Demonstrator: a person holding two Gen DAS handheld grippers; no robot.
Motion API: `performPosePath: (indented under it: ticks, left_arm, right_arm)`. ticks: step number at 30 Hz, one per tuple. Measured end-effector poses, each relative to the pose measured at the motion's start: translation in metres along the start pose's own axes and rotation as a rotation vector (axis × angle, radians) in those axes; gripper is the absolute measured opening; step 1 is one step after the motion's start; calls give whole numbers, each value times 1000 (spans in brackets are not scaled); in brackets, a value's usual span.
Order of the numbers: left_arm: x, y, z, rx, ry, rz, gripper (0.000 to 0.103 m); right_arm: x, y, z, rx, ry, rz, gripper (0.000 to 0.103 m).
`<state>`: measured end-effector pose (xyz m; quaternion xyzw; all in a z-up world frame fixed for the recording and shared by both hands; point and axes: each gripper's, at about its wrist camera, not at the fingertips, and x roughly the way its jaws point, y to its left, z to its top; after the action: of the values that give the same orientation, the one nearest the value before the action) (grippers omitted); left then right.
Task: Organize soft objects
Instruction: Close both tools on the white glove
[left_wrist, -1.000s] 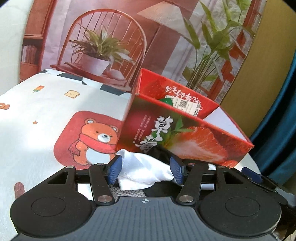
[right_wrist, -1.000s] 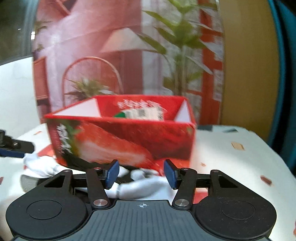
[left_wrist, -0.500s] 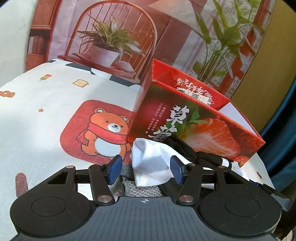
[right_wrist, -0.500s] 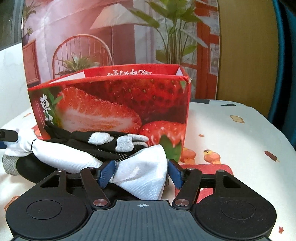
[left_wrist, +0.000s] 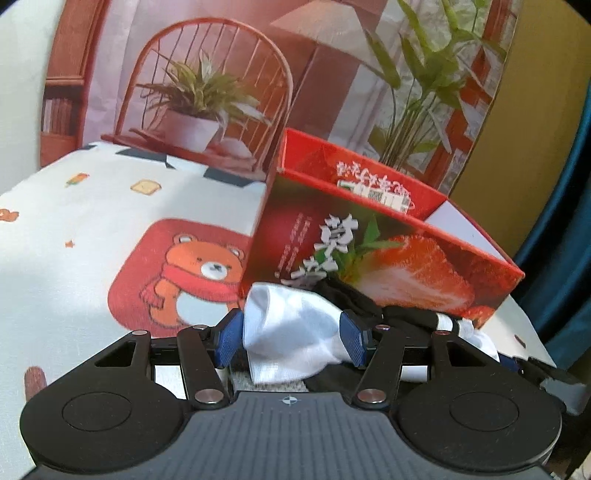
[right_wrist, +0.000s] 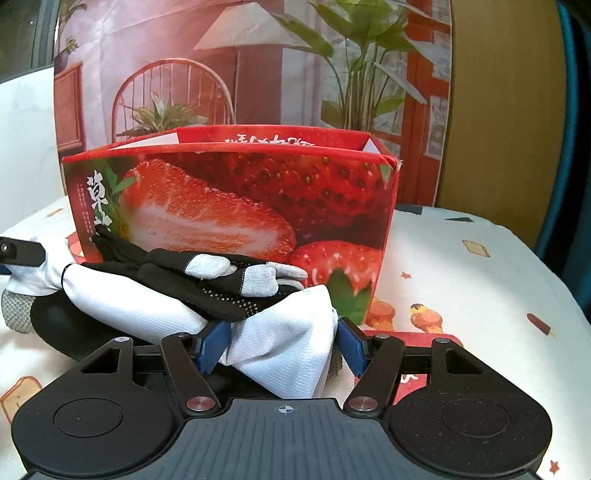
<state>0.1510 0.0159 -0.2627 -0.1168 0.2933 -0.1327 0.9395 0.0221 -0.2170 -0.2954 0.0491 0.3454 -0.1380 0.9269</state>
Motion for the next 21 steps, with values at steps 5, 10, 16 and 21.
performPosePath:
  ticks: [5,10,16,21]
  left_arm:
    - [2,2,-2,1,-4,-12,54]
    - [2,-2,-5,37,17,-41,30]
    - [9,0,-9,48,58,-38,29]
    - [14,6,-14,42,76,-43,29]
  right_arm:
    - [0,2,0,-12,-2,-5,61]
    - [0,3,-1,-8,0,-3,61]
    - [0,2,0,-6,0,-2,61]
    - [0,2,0,-6,0,-3,61]
